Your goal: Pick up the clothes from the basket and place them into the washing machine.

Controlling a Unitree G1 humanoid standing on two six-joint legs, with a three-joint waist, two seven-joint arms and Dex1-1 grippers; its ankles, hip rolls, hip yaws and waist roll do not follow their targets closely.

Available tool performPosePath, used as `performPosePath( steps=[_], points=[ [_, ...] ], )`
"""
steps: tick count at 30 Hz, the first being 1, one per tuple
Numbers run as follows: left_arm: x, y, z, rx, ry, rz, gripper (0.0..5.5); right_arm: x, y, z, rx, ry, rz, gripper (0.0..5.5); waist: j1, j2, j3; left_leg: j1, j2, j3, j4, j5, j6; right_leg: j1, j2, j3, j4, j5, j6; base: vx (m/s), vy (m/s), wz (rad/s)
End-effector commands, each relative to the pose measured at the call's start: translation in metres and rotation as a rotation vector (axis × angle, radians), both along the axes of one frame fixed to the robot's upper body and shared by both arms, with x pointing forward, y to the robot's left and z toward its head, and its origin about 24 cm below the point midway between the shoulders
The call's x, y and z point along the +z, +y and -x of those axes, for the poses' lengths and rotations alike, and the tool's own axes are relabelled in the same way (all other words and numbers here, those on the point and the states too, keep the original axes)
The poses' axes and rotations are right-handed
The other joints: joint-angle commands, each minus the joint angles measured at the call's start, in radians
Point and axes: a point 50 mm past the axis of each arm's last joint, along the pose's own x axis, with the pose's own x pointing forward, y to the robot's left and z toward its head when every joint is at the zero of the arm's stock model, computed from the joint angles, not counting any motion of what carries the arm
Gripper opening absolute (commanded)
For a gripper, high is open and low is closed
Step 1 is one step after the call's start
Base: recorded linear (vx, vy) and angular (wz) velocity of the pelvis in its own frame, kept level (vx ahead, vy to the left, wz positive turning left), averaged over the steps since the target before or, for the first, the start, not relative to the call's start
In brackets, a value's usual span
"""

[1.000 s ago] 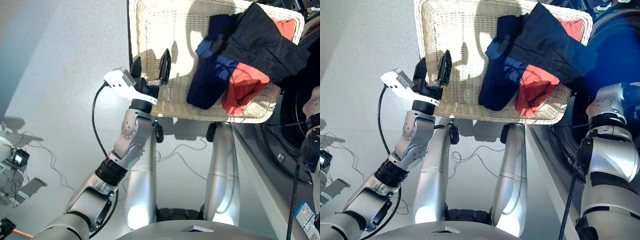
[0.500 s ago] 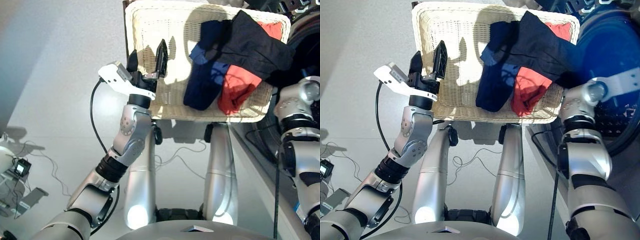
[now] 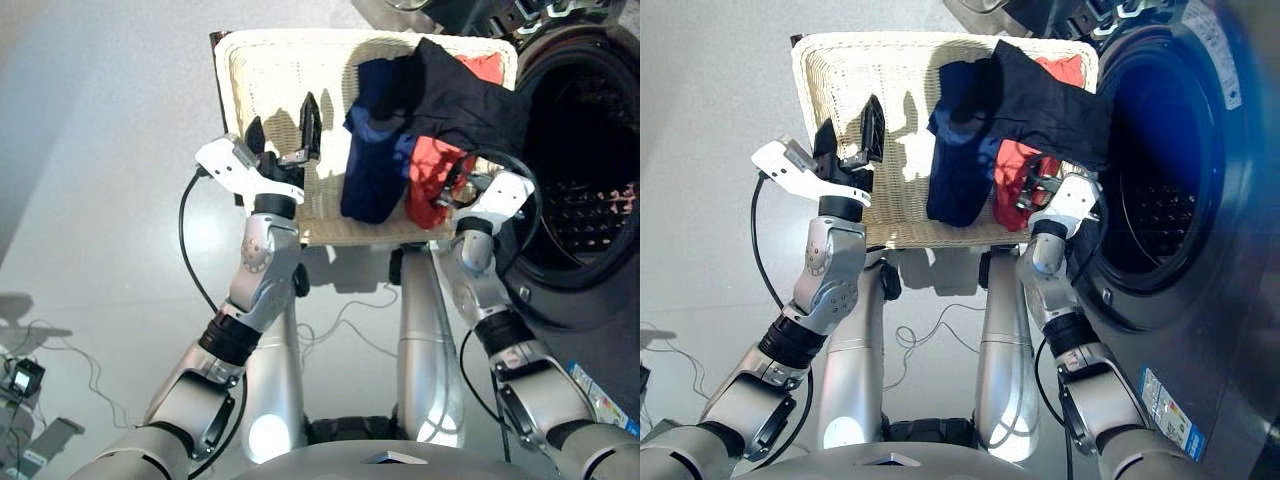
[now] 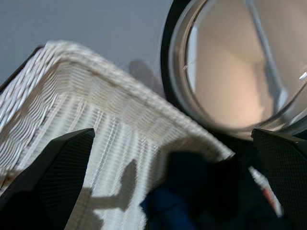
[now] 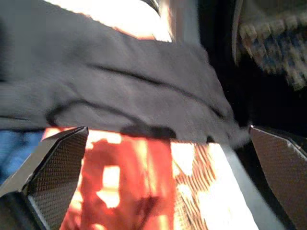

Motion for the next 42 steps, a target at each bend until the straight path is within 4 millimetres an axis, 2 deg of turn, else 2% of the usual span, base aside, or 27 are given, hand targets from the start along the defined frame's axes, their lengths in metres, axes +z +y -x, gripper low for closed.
performPosePath(
  steps=[1, 5, 6, 8, 12, 13, 16, 21, 23, 30, 37, 42],
  points=[
    [0.005, 0.002, -0.005, 0.067, -0.063, -0.174, 5.5, 0.035, 0.021, 0.016, 0.142, -0.209, 0.119, 5.5, 0.012, -0.026, -0.012, 0.014, 0.035, -0.034, 0.1, -0.102, -0.051, 0.058, -0.007, 0.028, -0.096, 0.073, 0.048, 0.0, 0.0, 0.0],
    [0.0, -0.004, -0.018, 0.142, -0.061, -0.389, 5.5, 0.061, 0.039, 0.03, 0.242, -0.348, 0.22, 5.5, -0.002, -0.041, -0.012, 0.02, 0.044, -0.03, 0.101, -0.099, -0.056, 0.065, -0.001, 0.033, -0.098, 0.075, 0.049, 0.0, 0.0, 0.0],
    [0.0, -0.004, -0.018, 0.142, -0.061, -0.389, 5.5, 0.061, 0.039, 0.03, 0.241, -0.348, 0.22, 5.5, -0.002, -0.041, -0.012, 0.02, 0.044, -0.03, 0.101, -0.099, -0.056, 0.065, -0.001, 0.033, -0.098, 0.075, 0.049, 0.0, 0.0, 0.0],
    [-0.002, -0.011, -0.027, 0.18, -0.076, -0.573, 5.5, 0.079, 0.053, 0.041, 0.292, -0.451, 0.304, 5.5, -0.015, -0.048, -0.012, 0.021, 0.05, -0.024, 0.098, -0.095, -0.061, 0.064, 0.002, 0.035, -0.101, 0.077, 0.052, 0.0, 0.0, 0.0],
    [-0.01, -0.026, -0.041, 0.161, -0.012, -0.648, 5.5, 0.1, 0.077, 0.052, 0.362, -0.56, 0.351, 5.5, -0.033, -0.059, -0.012, 0.017, 0.058, -0.017, 0.096, -0.091, -0.063, 0.055, 0.012, 0.043, -0.102, 0.082, 0.053, 0.0, 0.0, 0.0],
    [-0.01, -0.026, -0.042, 0.161, -0.013, -0.648, 5.5, 0.1, 0.077, 0.052, 0.362, -0.56, 0.351, 5.5, -0.033, -0.059, -0.012, 0.017, 0.058, -0.017, 0.096, -0.091, -0.063, 0.054, 0.012, 0.044, -0.102, 0.082, 0.053, 0.0, 0.0, 0.0],
    [-0.008, -0.031, -0.051, 0.208, -0.018, -0.773, 5.5, 0.111, 0.093, 0.06, 0.434, -0.625, 0.376, 5.5, -0.044, -0.066, -0.012, 0.011, 0.064, -0.009, 0.097, -0.09, -0.067, 0.047, 0.018, 0.049, -0.106, 0.085, 0.055, 0.0, 0.0, 0.0],
    [-0.003, -0.043, -0.06, 0.231, -0.047, -0.937, 5.5, 0.118, 0.117, 0.064, 0.546, -0.648, 0.391, 5.5, -0.051, -0.063, -0.012, -0.009, 0.069, -0.007, 0.108, -0.09, -0.069, 0.029, 0.023, 0.05, -0.1, 0.087, 0.055, 0.0, 0.0, 0.0],
    [0.0, -0.05, -0.061, 0.21, -0.056, -0.941, 5.5, 0.122, 0.124, 0.065, 0.572, -0.66, 0.399, 5.5, -0.051, -0.06, -0.012, -0.017, 0.07, -0.008, 0.108, -0.09, -0.07, 0.021, 0.024, 0.053, -0.1, 0.089, 0.056, 0.0, 0.0, 0.0],
    [-0.014, -0.056, -0.069, 0.152, 0.1, -0.871, 5.5, 0.139, 0.147, 0.07, 0.652, -0.715, 0.379, 5.5, -0.058, -0.066, -0.012, -0.048, 0.08, -0.004, 0.126, -0.093, -0.074, -0.009, 0.031, 0.057, -0.092, 0.093, 0.053, 0.0, 0.0, 0.0],
    [-0.034, -0.055, -0.075, 0.066, 0.302, -0.747, 5.5, 0.144, 0.158, 0.072, 0.685, -0.716, 0.363, 5.5, -0.066, -0.073, -0.012, -0.081, 0.088, -0.006, 0.145, -0.094, -0.078, -0.036, 0.037, 0.061, -0.086, 0.101, 0.051, 0.0, 0.0, 0.0],
    [-0.036, -0.058, -0.077, 0.031, 0.371, -0.65, 5.5, 0.148, 0.163, 0.073, 0.701, -0.715, 0.331, 5.5, -0.067, -0.077, -0.012, -0.095, 0.092, -0.008, 0.15, -0.094, -0.079, -0.049, 0.041, 0.061, -0.085, 0.102, 0.05, 0.0, 0.0, 0.0]
  ],
)
